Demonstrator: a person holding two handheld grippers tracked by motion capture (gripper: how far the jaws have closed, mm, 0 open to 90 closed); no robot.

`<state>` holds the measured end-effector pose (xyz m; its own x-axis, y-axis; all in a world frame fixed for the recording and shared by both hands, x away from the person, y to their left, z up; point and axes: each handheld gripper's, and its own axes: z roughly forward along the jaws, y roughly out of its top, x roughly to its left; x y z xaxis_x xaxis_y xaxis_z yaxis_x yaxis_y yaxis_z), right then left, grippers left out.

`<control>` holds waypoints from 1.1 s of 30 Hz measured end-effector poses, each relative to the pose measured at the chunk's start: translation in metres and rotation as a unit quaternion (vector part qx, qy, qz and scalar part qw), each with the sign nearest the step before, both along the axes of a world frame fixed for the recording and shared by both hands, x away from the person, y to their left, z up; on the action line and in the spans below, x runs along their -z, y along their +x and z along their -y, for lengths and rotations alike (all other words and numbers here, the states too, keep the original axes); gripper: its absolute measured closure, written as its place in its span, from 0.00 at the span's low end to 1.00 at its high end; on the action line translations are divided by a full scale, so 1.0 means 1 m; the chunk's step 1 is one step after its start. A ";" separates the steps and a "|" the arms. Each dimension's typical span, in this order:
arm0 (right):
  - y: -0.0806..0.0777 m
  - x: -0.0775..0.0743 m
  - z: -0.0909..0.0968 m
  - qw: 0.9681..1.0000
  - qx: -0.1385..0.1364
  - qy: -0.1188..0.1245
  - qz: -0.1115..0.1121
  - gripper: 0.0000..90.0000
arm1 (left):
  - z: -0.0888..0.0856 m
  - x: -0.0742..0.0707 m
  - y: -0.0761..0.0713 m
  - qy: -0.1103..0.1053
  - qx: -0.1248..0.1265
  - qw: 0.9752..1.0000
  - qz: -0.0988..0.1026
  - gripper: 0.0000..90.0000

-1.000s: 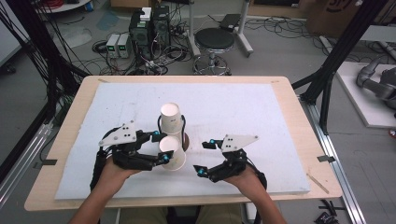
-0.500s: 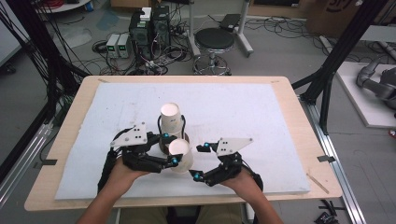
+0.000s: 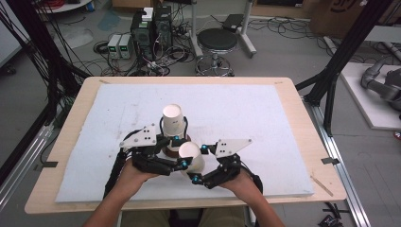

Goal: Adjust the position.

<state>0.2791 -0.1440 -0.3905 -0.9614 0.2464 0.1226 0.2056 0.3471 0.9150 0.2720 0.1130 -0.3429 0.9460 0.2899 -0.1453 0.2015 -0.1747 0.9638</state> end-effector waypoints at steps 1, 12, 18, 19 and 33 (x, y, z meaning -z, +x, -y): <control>0.001 0.000 0.000 1.000 0.000 0.003 -0.001 0.18 | 0.000 0.000 0.000 -0.003 0.003 1.000 -0.002 0.42; 0.004 0.003 0.003 1.000 -0.015 0.016 0.005 0.32 | 0.000 0.001 0.001 -0.008 0.005 1.000 -0.005 0.41; 0.005 0.001 0.004 1.000 -0.021 -0.014 0.011 0.36 | 0.000 0.002 0.002 0.004 -0.006 1.000 -0.015 0.22; 0.005 0.001 0.004 1.000 -0.023 -0.017 0.009 0.36 | -0.001 0.002 0.002 0.011 -0.012 1.000 -0.017 0.15; 0.013 -0.005 0.004 0.994 -0.040 -0.095 0.024 0.36 | -0.015 -0.003 0.002 0.043 0.005 0.999 -0.018 0.15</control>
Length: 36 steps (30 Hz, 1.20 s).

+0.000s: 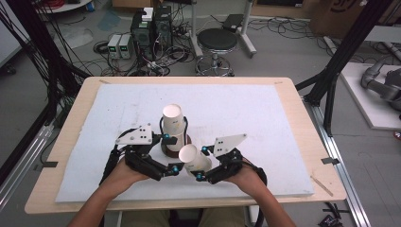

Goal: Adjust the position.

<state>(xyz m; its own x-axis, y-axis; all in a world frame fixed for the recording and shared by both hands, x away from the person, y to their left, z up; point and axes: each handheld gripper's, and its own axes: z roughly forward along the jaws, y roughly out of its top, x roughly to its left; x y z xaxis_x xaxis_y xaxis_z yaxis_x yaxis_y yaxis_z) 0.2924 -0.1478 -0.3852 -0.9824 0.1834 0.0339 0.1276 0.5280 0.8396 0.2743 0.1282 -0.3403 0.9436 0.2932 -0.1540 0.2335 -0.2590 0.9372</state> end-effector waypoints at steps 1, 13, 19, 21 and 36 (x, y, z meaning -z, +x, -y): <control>0.001 -0.001 -0.001 1.000 -0.002 -0.005 0.000 0.36 | -0.001 0.000 0.000 0.004 0.002 1.000 0.000 0.15; 0.010 -0.010 -0.012 0.997 -0.040 -0.066 0.009 0.36 | 0.004 0.004 0.003 0.051 0.009 0.999 -0.006 0.15; 0.011 -0.017 -0.025 0.990 -0.069 -0.122 0.026 0.36 | 0.004 0.009 0.003 0.062 0.012 0.998 -0.010 0.15; 0.012 -0.020 -0.030 0.988 -0.076 -0.135 0.029 0.36 | 0.004 0.009 0.002 0.072 0.021 0.997 -0.010 0.16; 0.009 -0.024 -0.047 0.979 -0.088 -0.180 0.025 0.36 | 0.003 0.013 0.009 0.098 0.041 0.994 -0.027 0.26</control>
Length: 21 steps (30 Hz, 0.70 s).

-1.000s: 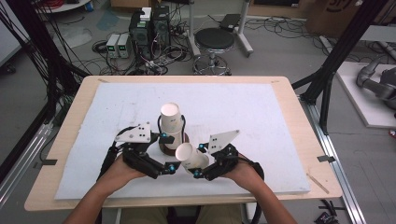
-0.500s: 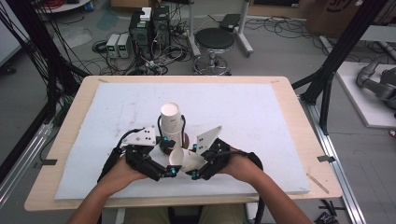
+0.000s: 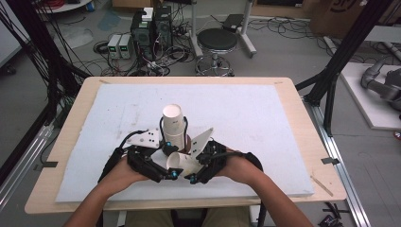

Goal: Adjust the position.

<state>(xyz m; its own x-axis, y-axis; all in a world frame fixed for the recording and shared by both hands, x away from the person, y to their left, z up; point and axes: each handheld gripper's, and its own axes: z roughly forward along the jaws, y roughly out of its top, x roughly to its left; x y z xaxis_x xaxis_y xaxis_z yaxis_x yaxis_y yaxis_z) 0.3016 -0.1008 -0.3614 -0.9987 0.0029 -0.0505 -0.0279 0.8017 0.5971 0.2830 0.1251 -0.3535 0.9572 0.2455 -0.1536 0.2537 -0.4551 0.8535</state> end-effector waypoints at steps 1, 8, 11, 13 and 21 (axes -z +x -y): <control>0.000 0.000 -0.001 1.000 -0.001 -0.008 -0.003 0.36 | 0.002 0.002 0.001 0.006 0.003 1.000 -0.003 0.27; 0.002 0.001 -0.006 0.999 -0.015 -0.046 -0.009 0.36 | 0.004 0.005 0.003 0.021 0.016 1.000 -0.010 0.39; 0.002 0.001 -0.007 0.998 -0.015 -0.053 -0.011 0.36 | 0.004 0.006 0.003 0.020 0.016 1.000 -0.012 0.39; 0.003 0.001 -0.007 0.998 -0.017 -0.054 -0.013 0.36 | 0.004 0.006 0.003 0.022 0.017 1.000 -0.012 0.40; 0.003 0.002 -0.006 0.998 -0.016 -0.054 -0.020 0.32 | 0.004 0.007 0.002 0.016 0.018 1.000 -0.008 0.42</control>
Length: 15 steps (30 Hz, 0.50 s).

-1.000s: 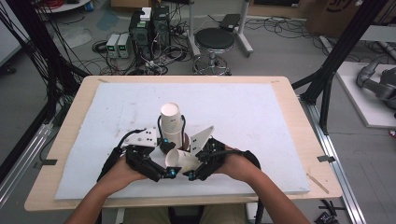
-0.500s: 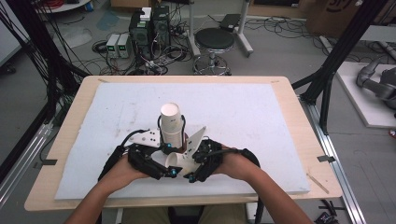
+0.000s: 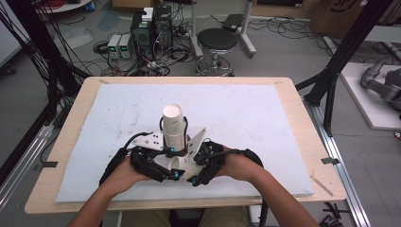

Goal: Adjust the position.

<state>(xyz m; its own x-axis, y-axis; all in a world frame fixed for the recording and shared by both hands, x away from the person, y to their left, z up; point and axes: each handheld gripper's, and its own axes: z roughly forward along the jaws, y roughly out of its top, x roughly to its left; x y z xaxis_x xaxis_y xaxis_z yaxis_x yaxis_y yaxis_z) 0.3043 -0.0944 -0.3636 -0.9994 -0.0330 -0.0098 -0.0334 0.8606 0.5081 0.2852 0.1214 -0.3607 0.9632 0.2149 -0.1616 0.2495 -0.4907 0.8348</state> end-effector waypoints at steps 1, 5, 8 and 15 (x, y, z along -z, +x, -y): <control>0.002 -0.002 0.002 1.000 0.008 0.018 -0.003 0.21 | -0.001 0.000 0.000 -0.002 -0.004 1.000 0.003 0.42; 0.002 -0.007 0.010 0.998 0.029 0.049 -0.006 0.20 | -0.007 -0.001 0.002 -0.025 -0.017 1.000 0.008 0.42; 0.003 -0.011 0.022 0.994 0.044 0.100 -0.011 0.20 | -0.012 -0.002 0.002 -0.050 -0.020 0.999 0.010 0.42; 0.002 -0.012 0.052 0.979 0.073 0.189 -0.007 0.20 | -0.018 -0.002 -0.001 -0.083 -0.018 0.996 0.033 0.42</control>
<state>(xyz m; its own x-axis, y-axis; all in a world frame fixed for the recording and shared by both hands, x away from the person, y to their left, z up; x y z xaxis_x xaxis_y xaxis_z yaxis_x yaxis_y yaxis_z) 0.3066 -0.1465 -0.3514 -0.9933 0.1138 0.0201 0.0853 0.6058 0.7911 0.2844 0.1399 -0.3584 0.9651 0.2251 -0.1334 0.2056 -0.3370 0.9188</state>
